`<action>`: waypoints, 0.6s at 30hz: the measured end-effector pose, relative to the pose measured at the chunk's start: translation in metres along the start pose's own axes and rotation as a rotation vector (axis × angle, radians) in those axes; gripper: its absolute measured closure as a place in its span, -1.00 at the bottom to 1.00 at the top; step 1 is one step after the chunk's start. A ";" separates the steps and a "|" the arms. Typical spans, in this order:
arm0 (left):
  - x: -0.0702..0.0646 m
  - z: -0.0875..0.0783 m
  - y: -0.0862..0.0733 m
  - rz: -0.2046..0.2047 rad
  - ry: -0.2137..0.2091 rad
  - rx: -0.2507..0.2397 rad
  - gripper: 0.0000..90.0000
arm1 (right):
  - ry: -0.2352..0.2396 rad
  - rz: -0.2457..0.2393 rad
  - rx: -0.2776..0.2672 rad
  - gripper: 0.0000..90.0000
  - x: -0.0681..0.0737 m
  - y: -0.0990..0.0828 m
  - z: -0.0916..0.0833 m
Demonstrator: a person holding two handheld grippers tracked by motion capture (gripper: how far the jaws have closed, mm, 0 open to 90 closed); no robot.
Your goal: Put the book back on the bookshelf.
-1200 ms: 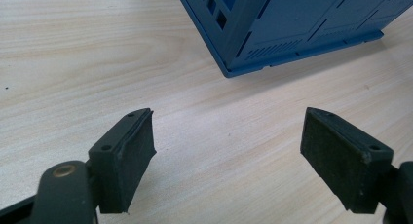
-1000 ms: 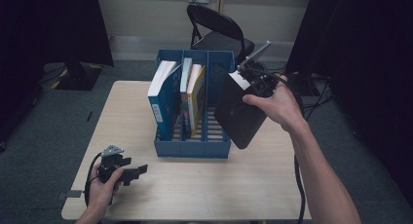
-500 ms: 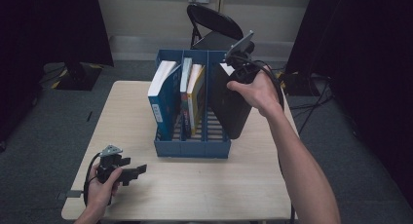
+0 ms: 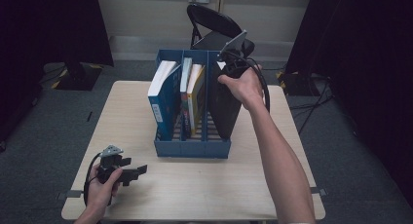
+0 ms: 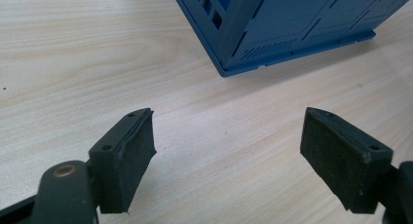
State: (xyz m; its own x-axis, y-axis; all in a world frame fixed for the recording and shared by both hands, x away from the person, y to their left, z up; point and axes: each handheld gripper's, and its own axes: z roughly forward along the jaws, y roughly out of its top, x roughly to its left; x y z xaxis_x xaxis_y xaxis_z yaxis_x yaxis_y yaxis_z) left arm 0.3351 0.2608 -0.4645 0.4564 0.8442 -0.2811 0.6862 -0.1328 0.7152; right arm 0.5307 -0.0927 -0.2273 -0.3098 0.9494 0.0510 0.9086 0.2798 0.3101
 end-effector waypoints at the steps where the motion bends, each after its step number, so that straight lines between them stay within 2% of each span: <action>1: 0.000 0.000 0.000 0.000 0.003 -0.001 -0.56 | -0.001 0.016 0.002 0.19 0.000 0.002 0.001; 5: -0.002 0.002 0.000 0.007 -0.002 0.003 -0.56 | -0.016 0.046 0.017 0.19 0.001 0.009 0.004; 11: -0.002 0.002 0.000 0.011 -0.010 0.008 -0.56 | -0.024 0.047 0.032 0.19 0.010 0.017 0.018; 13: -0.002 0.003 -0.001 0.003 -0.008 0.003 -0.56 | -0.047 0.042 0.044 0.19 0.014 0.018 0.024; 18: -0.001 0.003 -0.001 0.007 -0.009 0.009 -0.56 | -0.068 0.059 0.024 0.19 0.016 0.020 0.041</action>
State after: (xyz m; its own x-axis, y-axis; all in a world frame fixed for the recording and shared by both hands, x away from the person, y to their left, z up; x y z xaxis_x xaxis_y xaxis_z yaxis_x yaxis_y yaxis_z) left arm 0.3360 0.2583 -0.4668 0.4666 0.8384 -0.2819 0.6879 -0.1437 0.7114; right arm 0.5550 -0.0658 -0.2592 -0.2364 0.9717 0.0037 0.9315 0.2255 0.2853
